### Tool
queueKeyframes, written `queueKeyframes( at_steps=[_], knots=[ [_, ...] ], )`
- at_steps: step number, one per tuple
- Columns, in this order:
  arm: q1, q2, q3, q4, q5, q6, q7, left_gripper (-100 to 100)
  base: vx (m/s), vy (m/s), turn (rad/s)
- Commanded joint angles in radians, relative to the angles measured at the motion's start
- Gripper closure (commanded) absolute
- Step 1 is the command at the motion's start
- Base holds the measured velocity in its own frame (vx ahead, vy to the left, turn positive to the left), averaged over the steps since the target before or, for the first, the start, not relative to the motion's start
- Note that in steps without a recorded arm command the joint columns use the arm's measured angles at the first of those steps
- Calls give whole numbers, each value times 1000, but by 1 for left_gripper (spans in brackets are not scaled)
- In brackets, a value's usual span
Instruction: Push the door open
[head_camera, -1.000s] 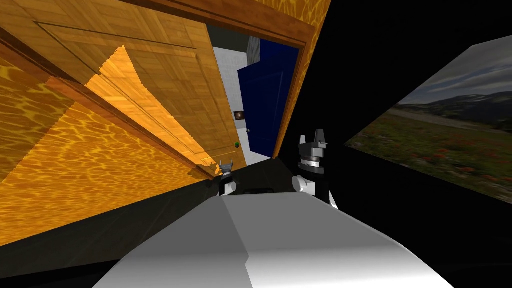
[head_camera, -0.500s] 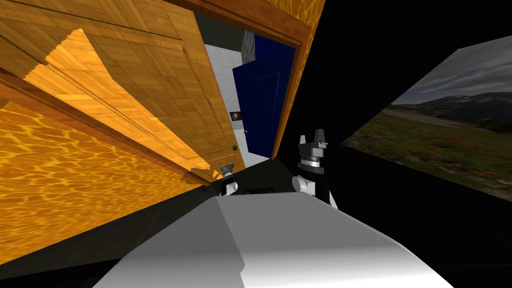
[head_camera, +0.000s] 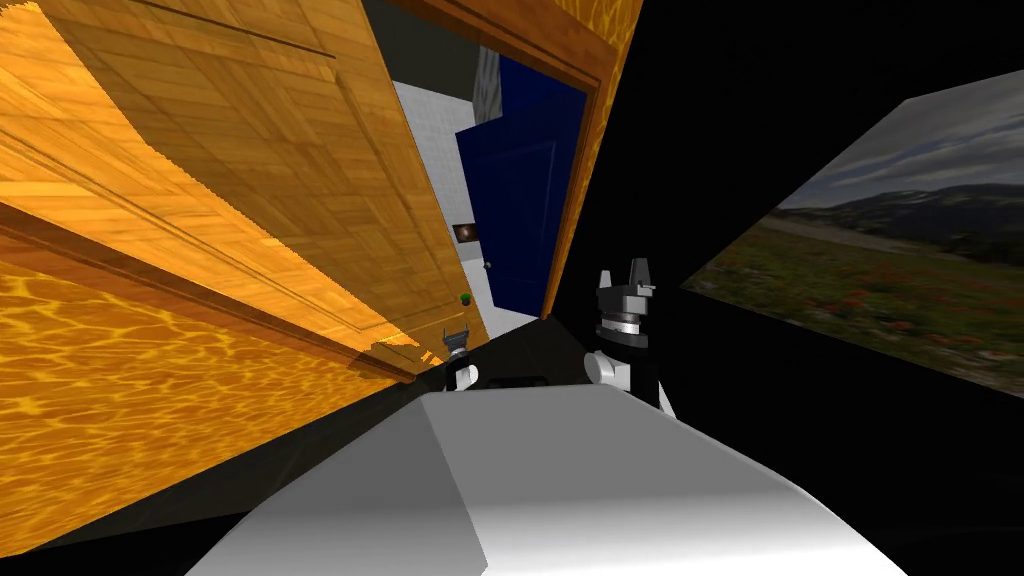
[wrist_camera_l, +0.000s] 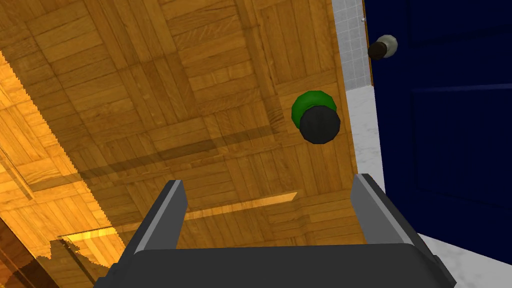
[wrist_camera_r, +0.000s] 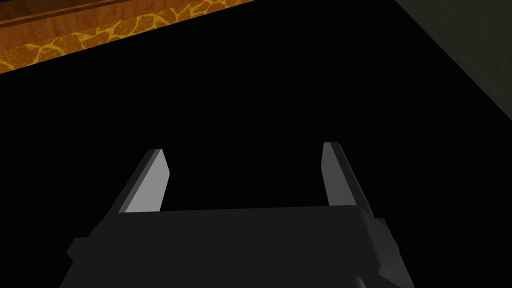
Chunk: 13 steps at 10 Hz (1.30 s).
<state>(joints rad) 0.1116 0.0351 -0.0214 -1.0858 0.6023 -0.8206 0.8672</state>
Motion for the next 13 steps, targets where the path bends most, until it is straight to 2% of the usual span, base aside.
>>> queueKeyframes(
  at_steps=[1, 6, 8, 11, 12, 13],
  knots=[
    [-15, -12, 1, 40, 19, -13, 31, -100, 105, 59, -201],
    [-44, -39, 2, 126, 56, -44, 94, -100, 92, 64, -100],
    [-63, -59, 2, 178, 78, -64, 132, -100, 82, 66, -143],
    [-74, -75, 2, 212, 93, -76, 157, -100, 69, 57, -68],
    [-73, -72, 2, 204, 89, -72, 147, -100, 23, 19, -20],
    [-74, -39, 4, 210, 91, -75, 153, -100, 94, 38, -22]
  ],
)
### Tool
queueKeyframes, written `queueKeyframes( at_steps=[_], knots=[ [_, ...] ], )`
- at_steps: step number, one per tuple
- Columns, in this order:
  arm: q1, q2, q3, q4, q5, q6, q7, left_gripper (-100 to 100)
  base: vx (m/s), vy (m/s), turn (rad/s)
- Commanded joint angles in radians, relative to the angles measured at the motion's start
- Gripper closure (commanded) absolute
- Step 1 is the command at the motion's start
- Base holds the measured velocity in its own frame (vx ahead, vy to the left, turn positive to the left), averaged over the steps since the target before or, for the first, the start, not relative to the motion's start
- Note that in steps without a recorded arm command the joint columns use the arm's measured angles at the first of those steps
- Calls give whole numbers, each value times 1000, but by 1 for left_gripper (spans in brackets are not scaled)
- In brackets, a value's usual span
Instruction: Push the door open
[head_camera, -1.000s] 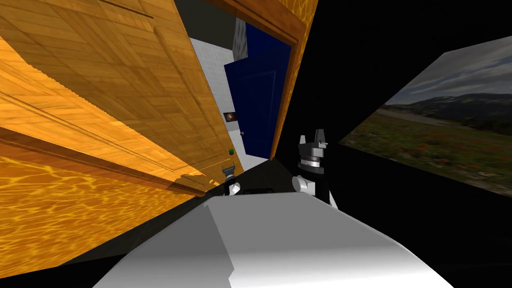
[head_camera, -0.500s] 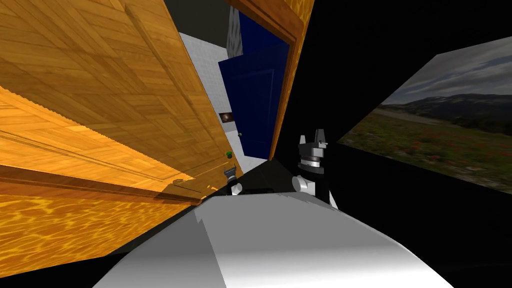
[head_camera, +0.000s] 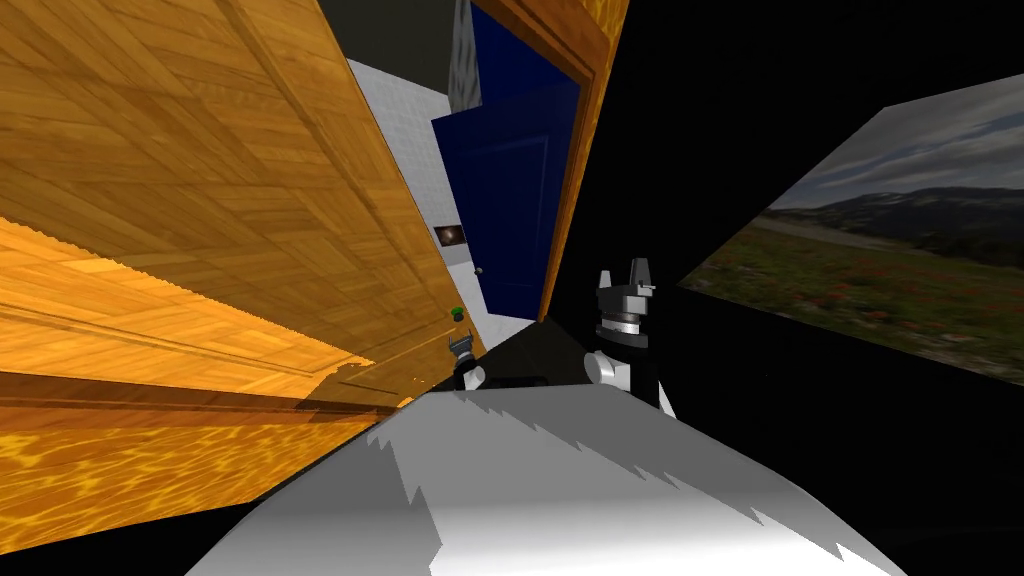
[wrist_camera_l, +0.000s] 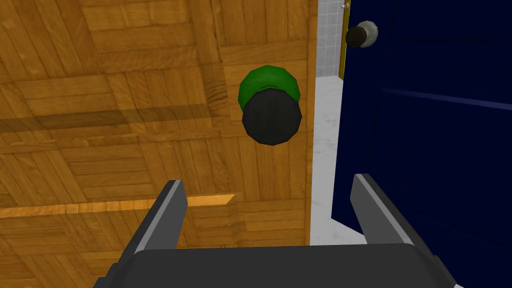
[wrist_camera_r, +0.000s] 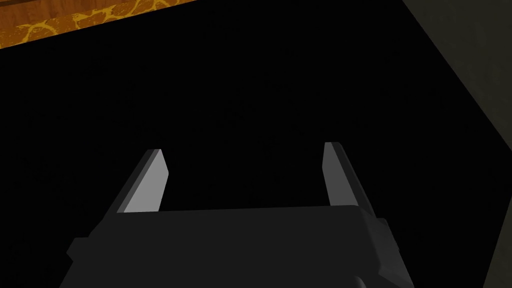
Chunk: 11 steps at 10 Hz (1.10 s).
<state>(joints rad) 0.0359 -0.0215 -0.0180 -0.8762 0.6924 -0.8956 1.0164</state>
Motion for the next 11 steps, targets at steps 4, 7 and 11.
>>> queueKeyframes(
  at_steps=[4, 7, 11],
  knots=[
    [2, 49, 5, 8, 4, -3, 13, -100, 152, 81, -22],
    [2, 36, 9, 16, 8, -6, 22, -100, 167, 93, -23],
    [5, 30, 8, 18, 8, -8, 24, 100, 57, 17, -7]
  ],
)
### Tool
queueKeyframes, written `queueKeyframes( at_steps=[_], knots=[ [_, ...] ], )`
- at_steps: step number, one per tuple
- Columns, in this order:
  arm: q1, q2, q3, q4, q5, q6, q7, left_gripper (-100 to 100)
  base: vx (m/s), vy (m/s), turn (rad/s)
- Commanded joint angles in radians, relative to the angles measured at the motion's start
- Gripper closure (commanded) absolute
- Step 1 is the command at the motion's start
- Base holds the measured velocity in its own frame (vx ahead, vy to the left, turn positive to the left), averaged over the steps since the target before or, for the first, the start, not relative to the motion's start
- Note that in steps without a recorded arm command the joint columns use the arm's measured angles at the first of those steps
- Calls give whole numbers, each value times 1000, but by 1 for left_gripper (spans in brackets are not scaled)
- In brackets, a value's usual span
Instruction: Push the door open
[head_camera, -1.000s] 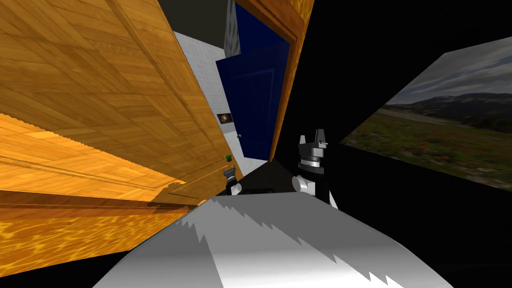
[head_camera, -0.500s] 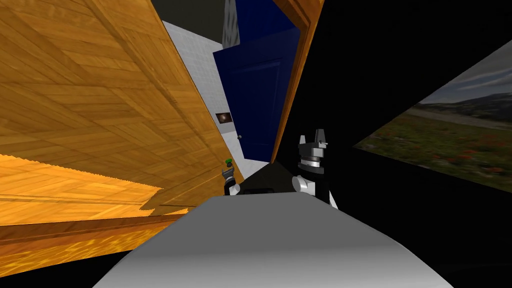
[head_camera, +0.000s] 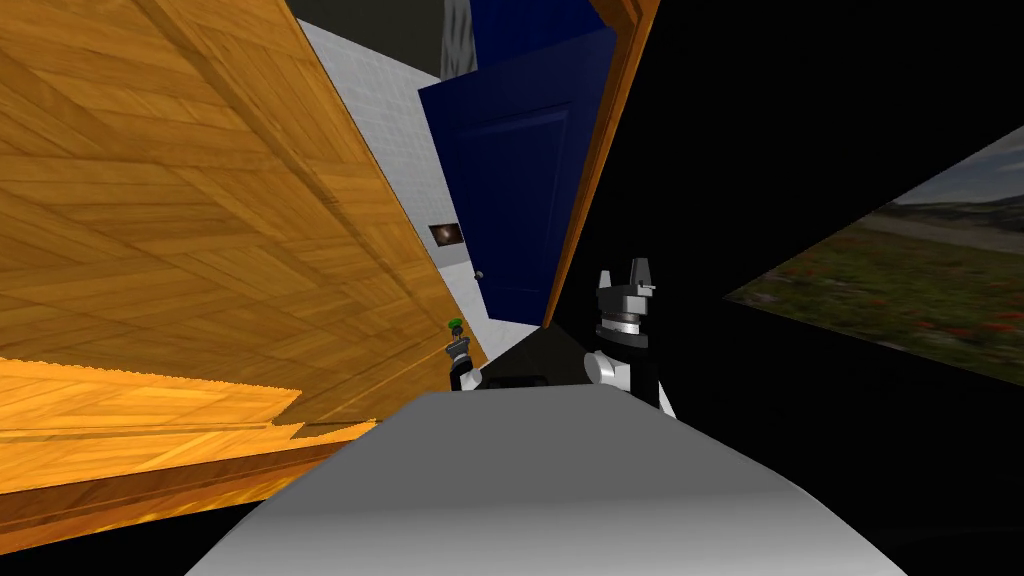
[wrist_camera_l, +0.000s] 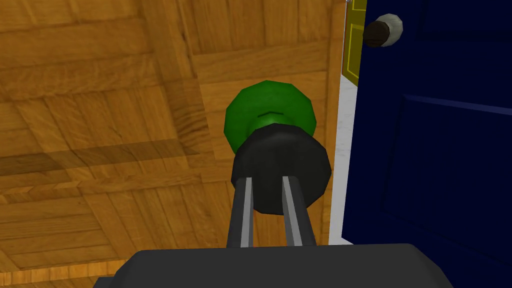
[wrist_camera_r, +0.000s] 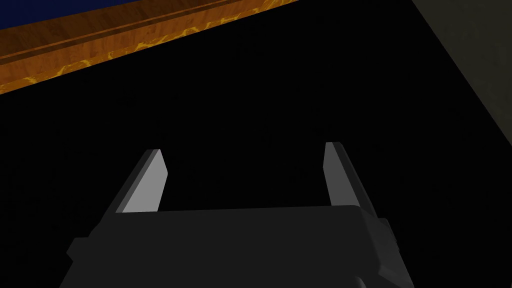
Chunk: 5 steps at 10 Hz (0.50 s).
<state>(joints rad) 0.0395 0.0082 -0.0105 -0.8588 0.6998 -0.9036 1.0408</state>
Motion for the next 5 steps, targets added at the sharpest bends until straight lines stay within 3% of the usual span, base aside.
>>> queueKeyframes(
  at_steps=[1, 4, 5],
  knots=[
    [1, 1, 1, 1, 0, 0, 0, 100, -28, -8, 17],
    [1, 1, 1, 1, 0, 0, 0, 100, -9, 0, -4],
    [3, 20, 3, -6, 8, 1, -3, -100, -76, -97, 53]
  ],
)
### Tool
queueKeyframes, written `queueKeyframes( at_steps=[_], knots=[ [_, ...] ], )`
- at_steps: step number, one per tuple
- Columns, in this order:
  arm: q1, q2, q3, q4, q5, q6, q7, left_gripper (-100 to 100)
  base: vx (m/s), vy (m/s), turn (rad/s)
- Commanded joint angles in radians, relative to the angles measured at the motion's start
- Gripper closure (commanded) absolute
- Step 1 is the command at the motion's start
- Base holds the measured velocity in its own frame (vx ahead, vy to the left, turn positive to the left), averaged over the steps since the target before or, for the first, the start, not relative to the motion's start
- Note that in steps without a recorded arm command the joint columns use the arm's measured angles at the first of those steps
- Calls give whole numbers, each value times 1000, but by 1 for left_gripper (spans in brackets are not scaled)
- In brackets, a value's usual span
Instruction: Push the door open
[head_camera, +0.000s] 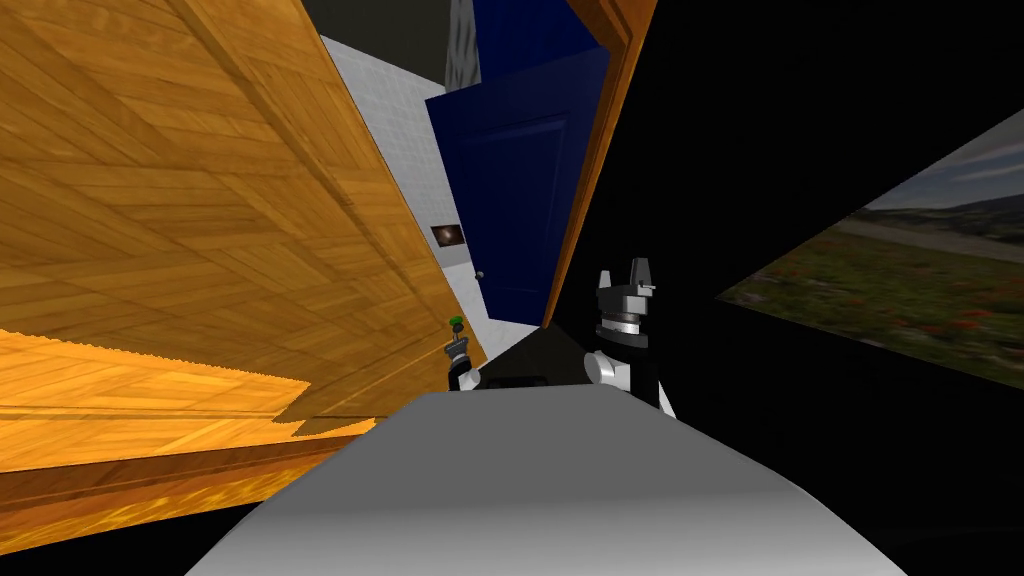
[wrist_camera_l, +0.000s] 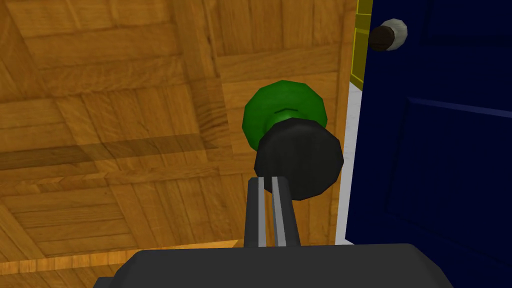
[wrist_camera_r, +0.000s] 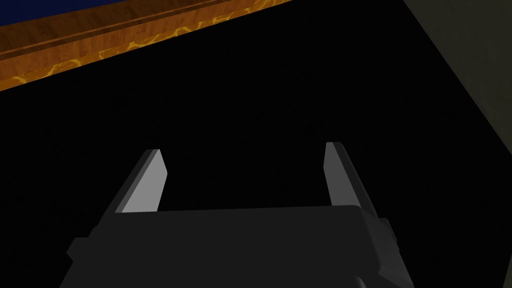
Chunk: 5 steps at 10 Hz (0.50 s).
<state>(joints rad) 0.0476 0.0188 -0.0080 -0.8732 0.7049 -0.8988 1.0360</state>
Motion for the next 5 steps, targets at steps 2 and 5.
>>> queueKeyframes(
  at_steps=[2, 5],
  knots=[
    [-3, 3, 3, 3, 10, -2, -1, -100, -128, -139, 49],
    [4, -23, 5, -11, 16, 2, -4, -100, -115, -123, 35]
  ],
)
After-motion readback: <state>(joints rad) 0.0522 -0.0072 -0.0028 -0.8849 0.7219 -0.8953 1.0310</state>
